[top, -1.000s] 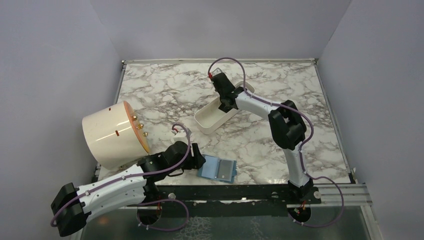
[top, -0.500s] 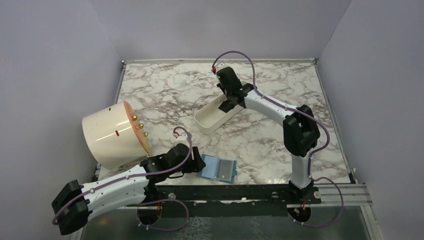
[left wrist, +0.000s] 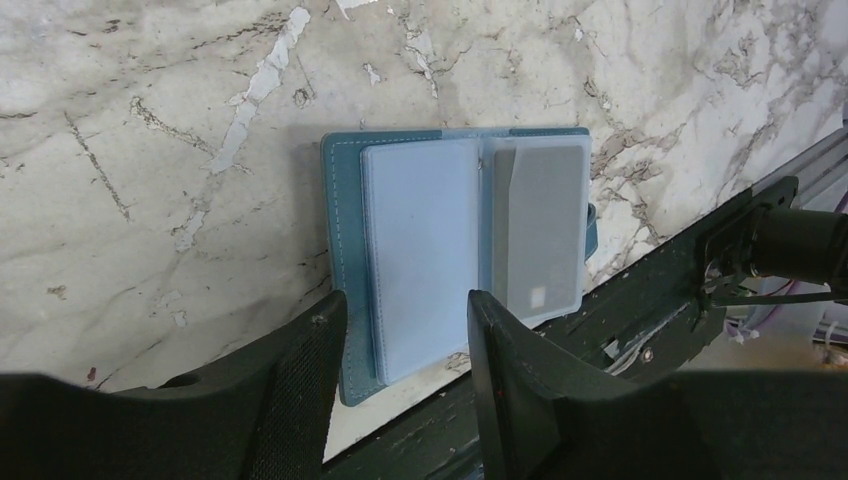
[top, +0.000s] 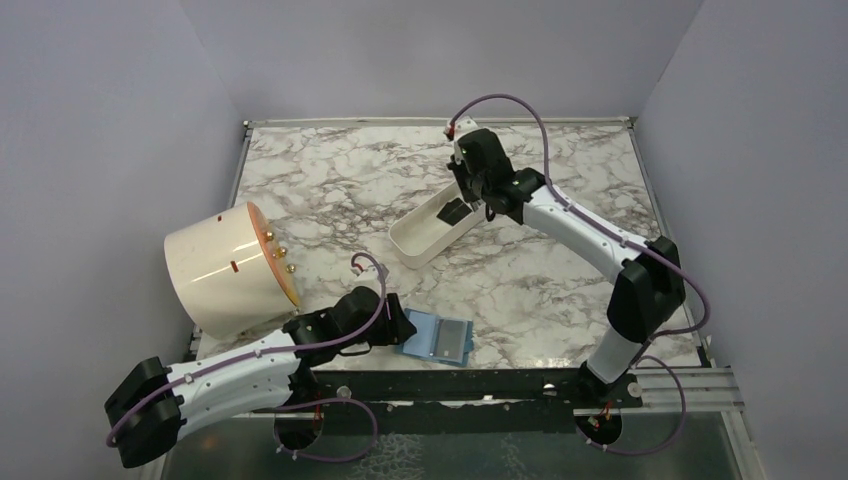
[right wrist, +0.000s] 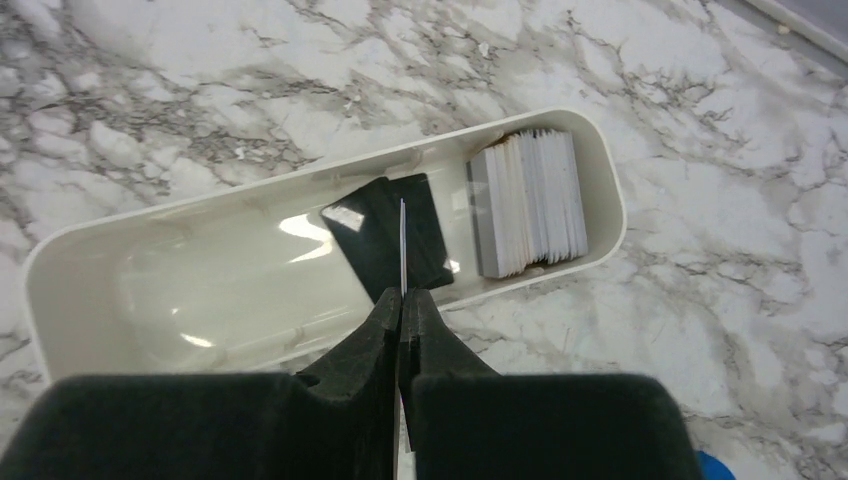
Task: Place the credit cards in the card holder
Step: Pick up the credit card from the storage box.
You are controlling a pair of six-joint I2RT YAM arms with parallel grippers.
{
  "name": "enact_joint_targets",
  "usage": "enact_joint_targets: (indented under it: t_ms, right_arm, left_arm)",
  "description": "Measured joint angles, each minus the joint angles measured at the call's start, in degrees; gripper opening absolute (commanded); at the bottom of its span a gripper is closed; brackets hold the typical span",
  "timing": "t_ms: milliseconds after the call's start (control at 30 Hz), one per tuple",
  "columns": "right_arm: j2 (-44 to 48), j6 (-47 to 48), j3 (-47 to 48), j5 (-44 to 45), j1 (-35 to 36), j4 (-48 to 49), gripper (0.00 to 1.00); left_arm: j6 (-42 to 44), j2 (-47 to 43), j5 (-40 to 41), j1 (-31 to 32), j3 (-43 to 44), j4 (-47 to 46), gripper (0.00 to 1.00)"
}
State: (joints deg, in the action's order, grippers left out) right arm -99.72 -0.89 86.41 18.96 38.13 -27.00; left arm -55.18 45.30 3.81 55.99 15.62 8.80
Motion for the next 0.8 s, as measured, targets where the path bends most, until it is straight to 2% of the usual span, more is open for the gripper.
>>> enact_joint_targets:
  t_ms: [367, 567, 800]
  right_arm:
    - [17.9, -14.0, -16.9, -17.9, 0.0, 1.9, 0.01]
    - [30.0, -26.2, -31.6, -31.2, 0.0, 11.0, 0.01]
    - [42.7, -40.1, -46.1, -42.0, 0.0, 22.9, 0.01]
  left_arm:
    - [-0.3, -1.6, -0.2, 0.0, 5.7, 0.0, 0.61]
    - [-3.3, -4.3, -1.9, 0.0, 5.7, -7.0, 0.65]
    - [-7.9, -4.8, -3.6, 0.0, 3.8, -17.9, 0.66]
